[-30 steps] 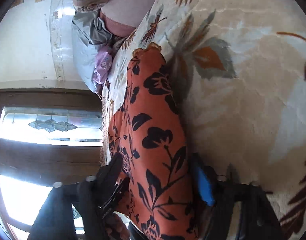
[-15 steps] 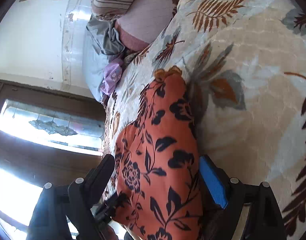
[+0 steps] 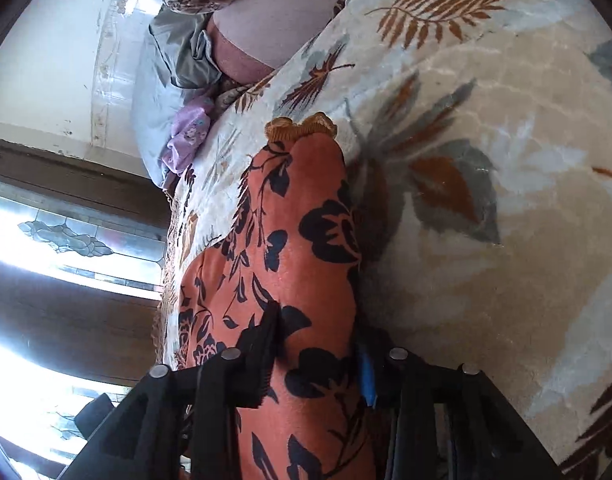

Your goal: Fold small clothes

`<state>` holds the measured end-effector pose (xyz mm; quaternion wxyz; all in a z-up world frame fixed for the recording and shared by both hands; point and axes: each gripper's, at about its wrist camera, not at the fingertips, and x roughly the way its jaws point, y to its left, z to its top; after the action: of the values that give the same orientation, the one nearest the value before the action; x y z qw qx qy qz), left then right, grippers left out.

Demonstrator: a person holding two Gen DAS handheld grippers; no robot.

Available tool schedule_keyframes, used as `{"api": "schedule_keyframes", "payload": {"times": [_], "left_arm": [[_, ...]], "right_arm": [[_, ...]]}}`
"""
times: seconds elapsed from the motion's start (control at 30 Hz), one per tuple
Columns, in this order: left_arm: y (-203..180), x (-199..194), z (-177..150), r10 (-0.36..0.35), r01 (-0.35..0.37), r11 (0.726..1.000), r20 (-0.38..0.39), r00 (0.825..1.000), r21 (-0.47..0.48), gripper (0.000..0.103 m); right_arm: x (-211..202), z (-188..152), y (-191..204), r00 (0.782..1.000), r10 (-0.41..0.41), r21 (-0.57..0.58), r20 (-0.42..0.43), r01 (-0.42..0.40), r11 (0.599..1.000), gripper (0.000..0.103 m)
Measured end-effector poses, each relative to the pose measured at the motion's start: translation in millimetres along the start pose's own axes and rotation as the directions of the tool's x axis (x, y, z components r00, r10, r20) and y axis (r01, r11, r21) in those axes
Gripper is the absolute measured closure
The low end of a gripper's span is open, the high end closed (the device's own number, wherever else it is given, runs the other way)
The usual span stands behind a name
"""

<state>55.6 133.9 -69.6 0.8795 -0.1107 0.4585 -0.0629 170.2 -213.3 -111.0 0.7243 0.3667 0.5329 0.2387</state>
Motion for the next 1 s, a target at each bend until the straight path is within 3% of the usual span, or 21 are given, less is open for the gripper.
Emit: {"api": "schedule_keyframes", "payload": {"times": [0.03, 0.1, 0.13, 0.17, 0.2, 0.23, 0.37, 0.43, 0.5, 0.53, 0.67, 0.73, 0.8, 0.9, 1.0], "left_arm": [[0, 2, -1, 0.01, -0.01, 1.0, -0.007, 1.0, 0.007, 0.033], [6, 26, -10, 0.044, -0.044, 0.999, -0.108, 0.993, 0.003, 0.037], [13, 37, -14, -0.003, -0.002, 0.999, -0.136, 0.991, -0.039, 0.037], [18, 37, -16, -0.04, 0.032, 0.997, -0.112, 0.993, -0.076, 0.038], [19, 35, -15, -0.063, 0.054, 0.995, -0.11, 0.992, -0.081, 0.049], [19, 33, -14, -0.097, 0.087, 0.992, -0.114, 0.989, -0.087, 0.055], [15, 18, -7, -0.103, 0.093, 0.992, -0.129, 0.986, -0.079, 0.056], [18, -1, 2, -0.14, 0.134, 0.986, -0.065, 0.988, -0.095, 0.051], [22, -16, 17, -0.168, 0.168, 0.98, 0.006, 0.986, -0.107, 0.039], [26, -17, 26, -0.167, 0.169, 0.98, 0.022, 0.986, -0.105, 0.038], [41, 23, 64, -0.16, 0.151, 0.976, -0.046, 0.986, -0.158, 0.039], [48, 49, 78, -0.204, 0.183, 0.961, -0.087, 0.975, -0.207, 0.05], [50, 68, 88, -0.158, 0.132, 0.972, -0.124, 0.98, -0.196, 0.071], [50, 98, 103, -0.12, 0.093, 0.983, -0.168, 0.979, -0.159, 0.071], [57, 112, 103, -0.132, 0.096, 0.978, -0.187, 0.973, -0.187, 0.07]], "right_arm": [[-5, 1, 0, 0.999, 0.036, 0.013, 0.023, -0.037, 0.999, 0.02], [-11, 1, -1, 0.998, 0.037, 0.017, 0.047, -0.038, 0.999, 0.017], [-4, 1, 0, 1.0, 0.015, 0.005, 0.007, -0.015, 1.0, 0.02], [4, 0, 3, 0.999, -0.021, -0.039, -0.048, 0.019, 0.999, 0.032], [7, -3, 7, 0.995, -0.085, -0.098, -0.061, 0.079, 0.992, 0.077], [4, -6, 9, 0.994, -0.098, -0.124, -0.046, 0.092, 0.988, 0.076], [-16, -15, 23, 0.986, -0.167, -0.137, 0.026, 0.169, 0.976, 0.072], [-33, -24, 34, 0.978, -0.195, -0.172, 0.078, 0.206, 0.963, 0.071], [-51, -39, 47, 0.981, -0.155, -0.205, 0.117, 0.177, 0.963, 0.071], [-56, -47, 56, 0.985, -0.121, -0.227, 0.123, 0.146, 0.963, 0.071], [-45, -83, 91, 1.0, 0.004, -0.328, 0.021, 0.003, 0.945, 0.069], [-31, -98, 95, 0.999, 0.023, -0.339, -0.046, -0.037, 0.94, 0.068], [-14, -109, 89, 0.995, -0.014, -0.342, -0.094, -0.019, 0.939, 0.067], [10, -123, 61, 0.982, -0.067, -0.278, -0.178, 0.015, 0.961, 0.065], [6, -129, 45, 0.988, 0.0, -0.225, -0.155, -0.035, 0.974, 0.065]]}}
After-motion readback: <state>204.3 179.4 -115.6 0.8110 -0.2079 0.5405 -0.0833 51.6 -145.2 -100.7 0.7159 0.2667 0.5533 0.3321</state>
